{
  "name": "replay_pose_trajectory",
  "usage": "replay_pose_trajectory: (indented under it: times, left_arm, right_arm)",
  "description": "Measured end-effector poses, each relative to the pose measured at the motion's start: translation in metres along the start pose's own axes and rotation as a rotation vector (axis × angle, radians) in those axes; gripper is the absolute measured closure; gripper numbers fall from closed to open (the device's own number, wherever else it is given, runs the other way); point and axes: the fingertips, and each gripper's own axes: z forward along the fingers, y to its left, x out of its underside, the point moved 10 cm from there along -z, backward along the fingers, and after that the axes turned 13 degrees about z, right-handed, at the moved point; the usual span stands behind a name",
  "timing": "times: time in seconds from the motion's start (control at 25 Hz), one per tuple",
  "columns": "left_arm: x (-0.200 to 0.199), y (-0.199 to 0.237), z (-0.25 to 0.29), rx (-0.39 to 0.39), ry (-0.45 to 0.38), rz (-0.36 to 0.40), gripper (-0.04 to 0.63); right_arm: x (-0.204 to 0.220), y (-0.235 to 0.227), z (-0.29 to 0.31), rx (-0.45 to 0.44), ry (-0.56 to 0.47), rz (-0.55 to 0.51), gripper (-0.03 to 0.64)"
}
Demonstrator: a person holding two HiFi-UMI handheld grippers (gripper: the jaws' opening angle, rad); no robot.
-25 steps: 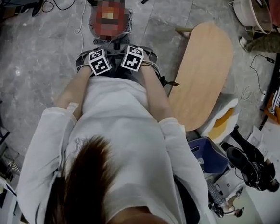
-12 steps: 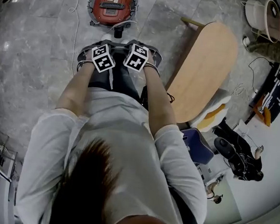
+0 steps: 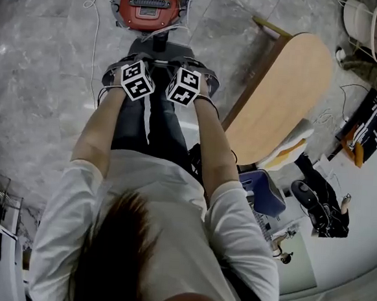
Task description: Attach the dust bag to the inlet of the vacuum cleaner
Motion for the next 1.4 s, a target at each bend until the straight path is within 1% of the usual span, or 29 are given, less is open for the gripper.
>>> replay_pose_trajectory:
  times: [0.28, 0.44, 0.64, 0.84, 1.04, 1.2, 1.4]
  left_arm:
    - [0.023, 0.016, 0.048, -0.035, 0.026, 0.042, 0.549]
    - [0.038, 0.019, 0.071, -0.038, 0.02, 0.015, 0.549]
    - [0.054, 0.023, 0.093, -0.045, 0.021, 0.016, 0.549]
    - [0.055, 0.022, 0.098, -0.075, 0.032, 0.064, 0.549]
    - [0.054, 0.025, 0.102, -0.111, 0.051, 0.063, 0.549]
    - [0.057, 0.027, 0.104, -0.119, 0.051, 0.105, 0.549]
    - [0.053, 0.031, 0.103, -0.137, 0.051, 0.146, 0.549]
  right_arm:
    - [0.012, -0.018, 0.059, 0.007, -0.013, 0.018, 0.581]
    - [0.016, -0.02, 0.085, 0.013, 0.006, -0.006, 0.581]
    - [0.02, -0.024, 0.111, 0.001, 0.0, -0.027, 0.581]
    - [0.026, -0.025, 0.118, 0.012, -0.031, -0.025, 0.581]
    - [0.03, -0.03, 0.124, 0.03, -0.047, 0.011, 0.581]
    - [0.032, -0.03, 0.13, 0.045, -0.064, 0.031, 0.581]
    - [0.033, -0.036, 0.131, 0.066, -0.072, 0.017, 0.581]
